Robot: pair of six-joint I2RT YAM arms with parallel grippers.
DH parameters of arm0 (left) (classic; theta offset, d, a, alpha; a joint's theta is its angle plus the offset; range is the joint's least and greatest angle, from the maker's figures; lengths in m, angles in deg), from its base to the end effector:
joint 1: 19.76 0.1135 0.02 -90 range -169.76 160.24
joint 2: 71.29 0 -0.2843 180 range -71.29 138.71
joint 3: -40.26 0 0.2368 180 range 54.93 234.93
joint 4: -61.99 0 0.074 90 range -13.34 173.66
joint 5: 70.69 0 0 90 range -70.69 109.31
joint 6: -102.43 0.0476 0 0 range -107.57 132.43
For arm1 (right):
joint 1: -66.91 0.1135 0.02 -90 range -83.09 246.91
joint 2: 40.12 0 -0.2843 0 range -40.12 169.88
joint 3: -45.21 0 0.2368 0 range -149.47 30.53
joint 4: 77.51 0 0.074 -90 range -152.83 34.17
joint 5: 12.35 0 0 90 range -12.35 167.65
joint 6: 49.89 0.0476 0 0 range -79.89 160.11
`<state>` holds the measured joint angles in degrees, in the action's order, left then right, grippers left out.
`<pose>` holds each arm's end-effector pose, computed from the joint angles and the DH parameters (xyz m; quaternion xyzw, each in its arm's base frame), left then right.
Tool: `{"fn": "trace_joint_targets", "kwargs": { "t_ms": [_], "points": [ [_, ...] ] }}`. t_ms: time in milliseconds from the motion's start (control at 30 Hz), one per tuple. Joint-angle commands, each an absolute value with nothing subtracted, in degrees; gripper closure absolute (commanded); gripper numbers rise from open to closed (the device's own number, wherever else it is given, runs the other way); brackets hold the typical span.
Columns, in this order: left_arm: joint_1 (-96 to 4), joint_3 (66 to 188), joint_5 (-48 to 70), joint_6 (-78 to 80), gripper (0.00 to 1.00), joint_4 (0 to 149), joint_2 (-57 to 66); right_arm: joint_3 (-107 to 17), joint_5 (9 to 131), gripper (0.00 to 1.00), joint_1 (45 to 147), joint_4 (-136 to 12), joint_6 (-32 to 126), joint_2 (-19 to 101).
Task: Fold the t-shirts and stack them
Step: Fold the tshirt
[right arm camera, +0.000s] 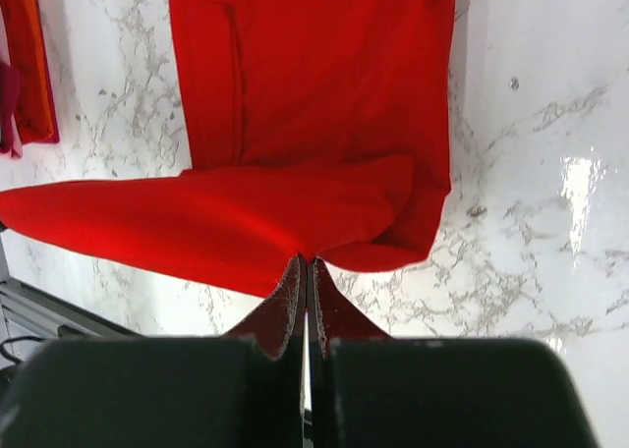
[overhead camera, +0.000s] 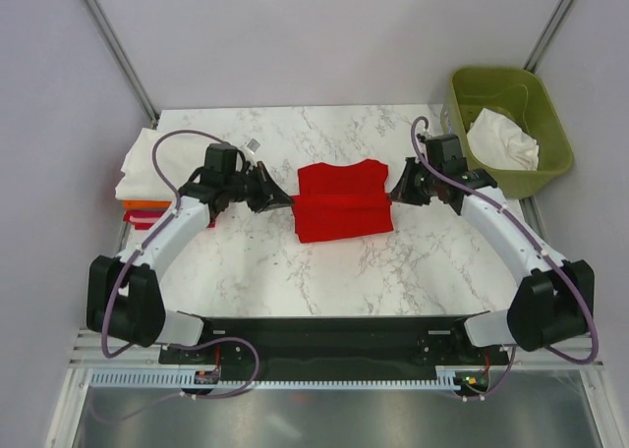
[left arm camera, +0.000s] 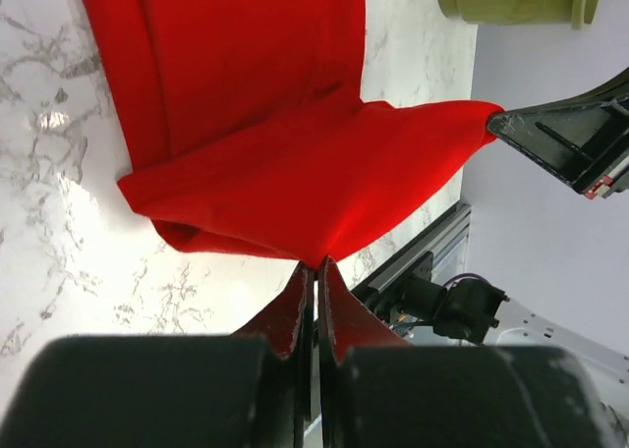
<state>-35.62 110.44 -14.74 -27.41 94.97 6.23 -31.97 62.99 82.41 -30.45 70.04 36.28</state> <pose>0.2620 -0.1021 0.2874 -0.0599 0.8743 -0.4226 0.2310 0.2598 0.0845 0.3063 0.0685 0.9192 0.2518 0.2949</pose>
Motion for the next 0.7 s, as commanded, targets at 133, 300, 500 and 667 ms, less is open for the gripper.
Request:
{"fn": "trace_joint_targets", "kwargs": {
  "t_ms": [133, 300, 500, 667],
  "points": [
    [-33.6, 121.9, -18.5, -25.6, 0.98, 94.9, 18.8, -43.1, 65.9, 1.0, 79.4, -33.6, 70.1, 47.9],
    [-32.7, 130.6, -16.7, -26.4, 0.98, 94.9, 26.6, -49.4, 64.3, 1.0, 77.3, -35.7, 71.6, 57.1],
    [-31.4, 144.7, -19.3, -28.5, 0.98, 95.2, 41.3, -58.2, 63.9, 1.0, 74.8, -37.8, 73.6, 67.3],
    [-30.8, 156.4, -18.7, -30.8, 0.81, 94.8, 53.3, -69.5, 62.1, 0.74, 74.1, -42.9, 75.3, 78.9]
  ]
}}
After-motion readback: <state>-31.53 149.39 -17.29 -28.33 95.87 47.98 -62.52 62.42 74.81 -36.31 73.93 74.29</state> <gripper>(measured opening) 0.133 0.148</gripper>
